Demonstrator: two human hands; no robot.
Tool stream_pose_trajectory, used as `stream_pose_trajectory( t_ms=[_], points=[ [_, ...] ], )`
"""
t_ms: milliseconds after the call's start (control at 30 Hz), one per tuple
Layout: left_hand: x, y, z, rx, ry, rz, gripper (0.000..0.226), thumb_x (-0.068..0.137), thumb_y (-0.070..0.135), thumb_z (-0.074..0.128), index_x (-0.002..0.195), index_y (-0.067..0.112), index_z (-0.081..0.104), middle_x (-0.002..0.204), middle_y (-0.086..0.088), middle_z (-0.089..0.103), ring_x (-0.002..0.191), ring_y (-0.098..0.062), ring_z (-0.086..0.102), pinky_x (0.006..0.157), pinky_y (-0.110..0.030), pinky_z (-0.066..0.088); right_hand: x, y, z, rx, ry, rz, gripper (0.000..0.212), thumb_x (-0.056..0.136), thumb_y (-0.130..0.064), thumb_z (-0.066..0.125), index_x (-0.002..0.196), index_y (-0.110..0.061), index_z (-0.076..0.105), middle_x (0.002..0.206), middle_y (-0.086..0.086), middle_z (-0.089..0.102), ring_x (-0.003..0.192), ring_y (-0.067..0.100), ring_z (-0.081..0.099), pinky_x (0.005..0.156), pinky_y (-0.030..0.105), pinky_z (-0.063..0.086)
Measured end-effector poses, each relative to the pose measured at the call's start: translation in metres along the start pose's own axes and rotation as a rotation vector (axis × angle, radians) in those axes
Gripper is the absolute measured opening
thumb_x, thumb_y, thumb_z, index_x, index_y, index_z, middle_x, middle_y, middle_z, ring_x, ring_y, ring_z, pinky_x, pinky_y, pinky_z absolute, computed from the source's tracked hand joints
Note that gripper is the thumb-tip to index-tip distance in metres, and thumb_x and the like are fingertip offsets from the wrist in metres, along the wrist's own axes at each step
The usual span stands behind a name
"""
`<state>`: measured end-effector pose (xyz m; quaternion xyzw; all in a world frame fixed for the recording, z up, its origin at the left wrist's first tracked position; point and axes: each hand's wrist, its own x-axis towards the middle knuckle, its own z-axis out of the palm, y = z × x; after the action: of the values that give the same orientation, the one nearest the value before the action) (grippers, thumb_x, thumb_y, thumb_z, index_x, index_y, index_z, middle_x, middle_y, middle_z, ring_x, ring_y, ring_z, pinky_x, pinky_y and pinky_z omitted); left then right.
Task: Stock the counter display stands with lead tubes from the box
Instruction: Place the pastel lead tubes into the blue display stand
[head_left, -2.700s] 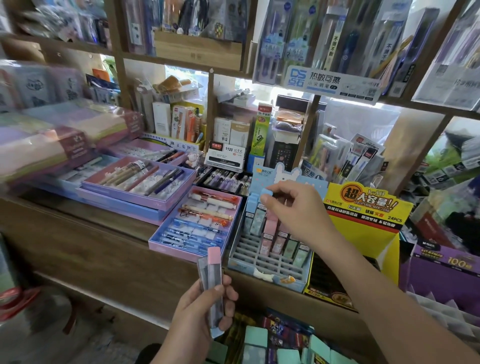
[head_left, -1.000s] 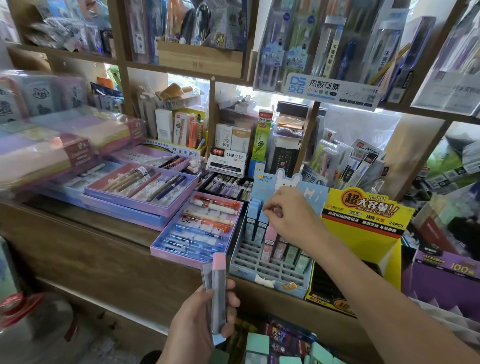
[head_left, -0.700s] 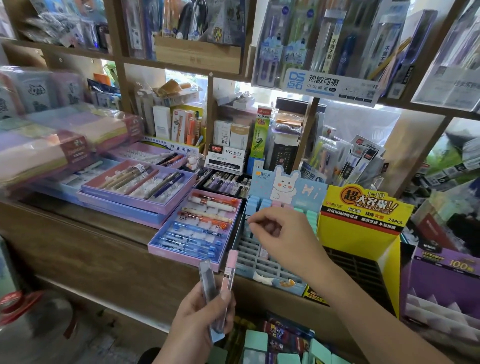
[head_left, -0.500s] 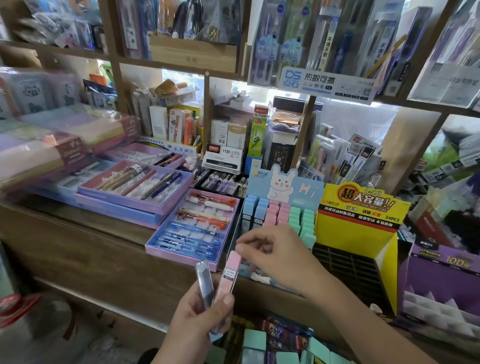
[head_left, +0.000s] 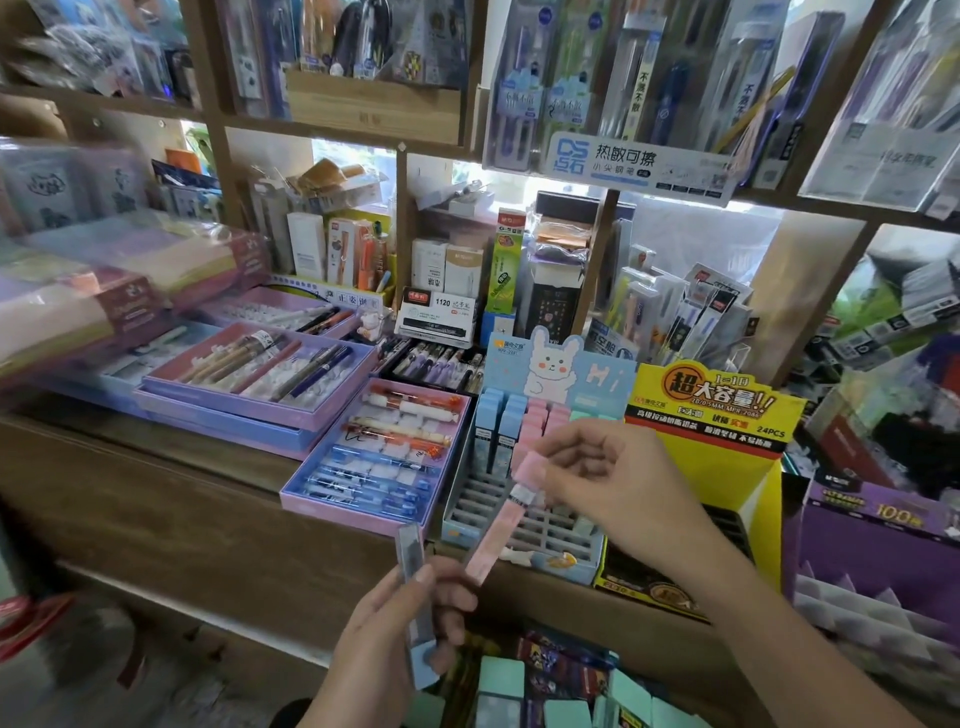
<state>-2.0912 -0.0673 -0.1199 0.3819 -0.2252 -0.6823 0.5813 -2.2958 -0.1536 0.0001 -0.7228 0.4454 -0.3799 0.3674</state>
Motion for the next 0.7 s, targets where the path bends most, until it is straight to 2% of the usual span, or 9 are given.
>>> stream_pose_trajectory(
  t_ms=[100,267,400,533,700],
  points=[
    [0.003,-0.001,0.003,-0.01,0.021,-0.026,0.049,0.082,0.028,0.056,0.11,-0.012,0.06,0.075,-0.026,0.062,0.049,-0.028,0.055,0.037,-0.026,0.037,0.003,0.003,-0.018,-0.07,0.1,-0.025,0.013,0.085,-0.013,0.084,0.087,-0.024,0.077,0.08,-0.001,0.073,0.075,0.02,0.068,0.07,0.03,0.061],
    [0.005,0.0,0.002,-0.074,-0.014,-0.099,0.052,0.083,0.033,0.049,0.109,-0.011,0.058,0.073,-0.025,0.059,0.045,-0.026,0.051,0.035,-0.025,0.038,0.007,0.013,-0.028,-0.224,0.185,-0.053,0.012,0.086,-0.017,0.083,0.087,-0.026,0.075,0.079,-0.004,0.07,0.072,0.012,0.061,0.063,0.02,0.052],
    [0.001,0.0,0.0,-0.06,-0.018,-0.096,0.054,0.085,0.033,0.05,0.114,-0.012,0.058,0.077,-0.026,0.058,0.049,-0.026,0.05,0.038,-0.027,0.038,0.008,0.018,-0.023,-0.288,0.172,-0.087,0.011,0.087,-0.015,0.082,0.087,-0.024,0.076,0.076,-0.008,0.067,0.067,0.001,0.055,0.061,0.012,0.045],
    [-0.003,0.001,0.004,-0.021,-0.005,-0.069,0.057,0.078,0.028,0.063,0.117,-0.013,0.058,0.078,-0.025,0.057,0.052,-0.026,0.048,0.039,-0.029,0.037,0.008,0.02,-0.016,-0.318,0.141,-0.096,0.011,0.087,-0.015,0.082,0.085,-0.024,0.076,0.075,-0.008,0.066,0.066,0.0,0.053,0.06,0.01,0.041],
    [-0.004,0.004,0.009,-0.024,0.012,-0.081,0.053,0.081,0.029,0.05,0.113,-0.013,0.059,0.076,-0.024,0.056,0.052,-0.025,0.047,0.037,-0.027,0.038,0.008,0.022,-0.012,-0.31,0.117,-0.114,0.018,0.087,-0.017,0.082,0.085,-0.032,0.073,0.076,-0.012,0.066,0.069,-0.001,0.055,0.064,0.01,0.043]
  ],
)
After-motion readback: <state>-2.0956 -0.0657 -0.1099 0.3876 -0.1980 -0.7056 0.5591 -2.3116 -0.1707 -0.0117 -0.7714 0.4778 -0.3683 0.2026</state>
